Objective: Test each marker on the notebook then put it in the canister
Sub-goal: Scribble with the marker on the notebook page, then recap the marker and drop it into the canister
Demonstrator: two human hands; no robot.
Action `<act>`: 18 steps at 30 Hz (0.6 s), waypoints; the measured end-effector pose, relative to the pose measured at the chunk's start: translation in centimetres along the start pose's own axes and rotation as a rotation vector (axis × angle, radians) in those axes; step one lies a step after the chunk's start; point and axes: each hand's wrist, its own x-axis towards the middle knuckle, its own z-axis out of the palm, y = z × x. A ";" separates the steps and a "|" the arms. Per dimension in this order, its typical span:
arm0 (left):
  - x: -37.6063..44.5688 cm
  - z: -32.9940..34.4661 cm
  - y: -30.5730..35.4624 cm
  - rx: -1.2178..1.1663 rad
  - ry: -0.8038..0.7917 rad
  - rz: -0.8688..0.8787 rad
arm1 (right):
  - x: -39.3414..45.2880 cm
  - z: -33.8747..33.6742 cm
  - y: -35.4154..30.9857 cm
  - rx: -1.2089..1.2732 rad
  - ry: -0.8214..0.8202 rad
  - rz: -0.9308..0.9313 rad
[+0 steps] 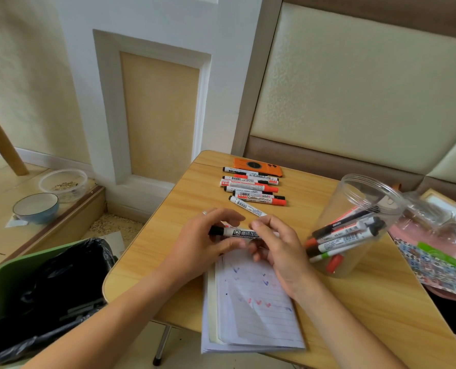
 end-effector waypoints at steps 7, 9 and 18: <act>-0.1 0.0 -0.4 -0.011 -0.011 -0.009 | -0.3 0.2 0.1 -0.072 -0.003 -0.018; -0.2 0.1 -0.2 -0.040 -0.010 -0.024 | -0.3 0.3 0.1 -0.093 0.031 0.005; -0.3 0.4 -0.4 -0.061 -0.020 -0.032 | -0.3 0.9 0.2 -0.209 0.162 0.028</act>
